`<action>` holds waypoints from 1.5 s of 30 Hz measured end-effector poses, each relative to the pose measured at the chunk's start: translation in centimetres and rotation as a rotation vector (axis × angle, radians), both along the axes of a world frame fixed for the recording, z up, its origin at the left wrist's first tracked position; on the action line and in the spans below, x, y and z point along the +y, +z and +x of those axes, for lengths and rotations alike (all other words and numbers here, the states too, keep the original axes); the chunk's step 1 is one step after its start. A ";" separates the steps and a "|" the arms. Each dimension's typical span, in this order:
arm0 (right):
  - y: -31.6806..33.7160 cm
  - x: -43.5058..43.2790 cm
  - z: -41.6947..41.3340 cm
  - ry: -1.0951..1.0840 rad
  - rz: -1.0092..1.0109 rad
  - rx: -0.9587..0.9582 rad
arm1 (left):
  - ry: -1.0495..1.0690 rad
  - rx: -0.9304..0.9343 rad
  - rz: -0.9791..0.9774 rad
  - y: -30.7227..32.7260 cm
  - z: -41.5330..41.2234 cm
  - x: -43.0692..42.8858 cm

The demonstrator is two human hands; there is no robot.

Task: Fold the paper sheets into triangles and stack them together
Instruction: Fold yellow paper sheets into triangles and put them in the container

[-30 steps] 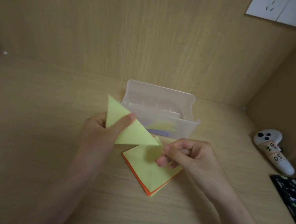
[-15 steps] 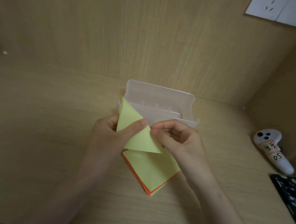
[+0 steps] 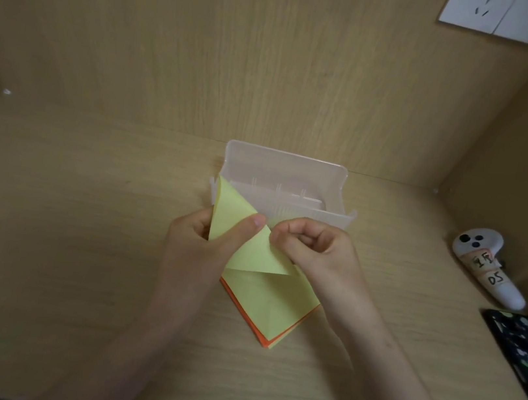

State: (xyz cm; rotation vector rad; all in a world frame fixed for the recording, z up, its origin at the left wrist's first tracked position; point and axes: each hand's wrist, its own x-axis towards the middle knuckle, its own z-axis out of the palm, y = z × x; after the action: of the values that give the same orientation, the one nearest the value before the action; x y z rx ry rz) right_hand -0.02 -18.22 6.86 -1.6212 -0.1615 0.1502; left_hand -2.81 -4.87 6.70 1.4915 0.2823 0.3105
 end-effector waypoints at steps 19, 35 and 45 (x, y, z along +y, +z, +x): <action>-0.6 -3.5 -0.5 0.004 0.084 -0.033 | 0.060 0.018 -0.068 0.9 0.1 1.3; 0.2 -0.4 -0.1 0.058 0.024 -0.058 | -0.185 0.139 -0.091 0.1 0.0 1.1; 1.3 -1.4 0.0 0.169 -0.185 -0.165 | -0.376 -0.053 0.468 2.0 1.1 3.6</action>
State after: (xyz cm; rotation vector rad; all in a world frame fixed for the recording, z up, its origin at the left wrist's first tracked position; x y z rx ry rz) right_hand 0.01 -19.58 8.12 -1.8043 -0.4229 0.1652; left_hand -1.70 -1.29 8.67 1.9537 -0.1275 0.1151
